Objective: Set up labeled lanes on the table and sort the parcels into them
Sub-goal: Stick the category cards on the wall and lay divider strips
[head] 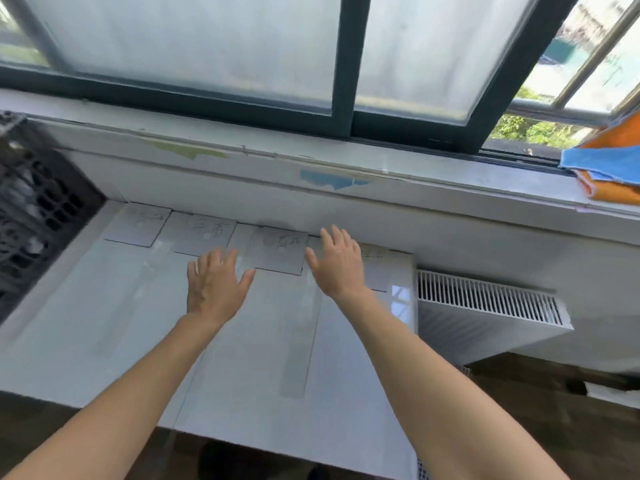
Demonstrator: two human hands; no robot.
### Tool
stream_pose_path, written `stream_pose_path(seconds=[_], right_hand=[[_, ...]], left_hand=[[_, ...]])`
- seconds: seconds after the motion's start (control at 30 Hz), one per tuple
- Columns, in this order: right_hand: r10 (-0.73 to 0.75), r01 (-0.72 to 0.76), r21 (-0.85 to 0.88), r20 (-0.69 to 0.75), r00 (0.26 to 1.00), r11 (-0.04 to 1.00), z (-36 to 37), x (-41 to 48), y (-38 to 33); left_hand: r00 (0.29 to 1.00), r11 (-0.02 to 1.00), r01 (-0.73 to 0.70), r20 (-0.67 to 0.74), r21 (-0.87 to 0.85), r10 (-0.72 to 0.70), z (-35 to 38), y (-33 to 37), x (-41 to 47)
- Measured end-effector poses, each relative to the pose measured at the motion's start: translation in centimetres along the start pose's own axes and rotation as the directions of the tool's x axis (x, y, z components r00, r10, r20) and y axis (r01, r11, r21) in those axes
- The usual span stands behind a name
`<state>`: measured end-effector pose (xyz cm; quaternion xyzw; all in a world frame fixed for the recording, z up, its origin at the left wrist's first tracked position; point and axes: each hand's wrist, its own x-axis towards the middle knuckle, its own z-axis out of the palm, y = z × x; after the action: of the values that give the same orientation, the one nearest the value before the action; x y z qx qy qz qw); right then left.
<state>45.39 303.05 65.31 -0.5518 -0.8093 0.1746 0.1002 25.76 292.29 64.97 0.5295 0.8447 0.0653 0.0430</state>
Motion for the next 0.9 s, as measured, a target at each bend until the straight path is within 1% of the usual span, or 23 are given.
stream_pose_path(seconds=[0.07, 0.17, 0.3, 0.37, 0.53, 0.6, 0.63, 0.73, 0.8, 0.9], right_hand=[[-0.057, 0.057, -0.016, 0.016, 0.998, 0.998, 1.3, 0.8, -3.9], [-0.122, 0.123, -0.024, 0.049, 0.991, 0.992, 3.5, 1.8, -9.6], [-0.190, 0.194, -0.044, 0.082, 0.978, 0.980, 7.0, 3.2, -17.4], [-0.201, 0.206, -0.038, 0.108, 0.974, 0.978, 9.1, 3.7, -21.5], [-0.267, 0.289, -0.091, 0.196, 0.944, 0.953, 15.2, 4.3, -31.7], [-0.248, 0.271, -0.085, 0.210, 0.946, 0.959, 17.6, 5.1, -35.5], [-0.221, 0.238, -0.060, 0.203, 0.954, 0.969, 18.8, 5.5, -37.2], [-0.068, 0.053, 0.085, 0.186, 0.980, 0.995, 22.4, 6.6, -41.6], [-0.002, -0.026, 0.151, 0.187, 0.982, 0.988, 24.6, 7.2, -43.7], [0.043, -0.078, 0.201, 0.176, 0.983, 0.976, 27.2, 8.6, -45.8]], left_hand=[[1.000, 0.999, 0.016, -0.002, 0.037, -0.016, -0.7, -3.7, 0.7], [0.999, 0.998, 0.039, -0.018, 0.049, -0.038, -1.7, -9.3, 1.4], [0.993, 0.994, 0.106, -0.054, 0.006, -0.105, -3.1, -17.9, 1.9], [0.986, 0.987, 0.160, -0.035, -0.009, -0.160, -3.6, -22.6, 2.0], [0.961, 0.961, 0.274, 0.030, -0.037, -0.273, -3.5, -33.6, 1.8], [0.942, 0.943, 0.329, 0.094, -0.050, -0.323, -3.2, -37.7, 2.0], [0.929, 0.933, 0.356, 0.127, -0.057, -0.346, -2.8, -39.6, 2.1], [0.901, 0.908, 0.411, 0.188, -0.083, -0.391, -1.0, -44.1, 2.2], [0.895, 0.896, 0.426, 0.204, -0.128, -0.396, 0.5, -46.0, 2.3], [0.897, 0.882, 0.430, 0.202, -0.192, -0.393, 2.4, -47.1, 2.6]])
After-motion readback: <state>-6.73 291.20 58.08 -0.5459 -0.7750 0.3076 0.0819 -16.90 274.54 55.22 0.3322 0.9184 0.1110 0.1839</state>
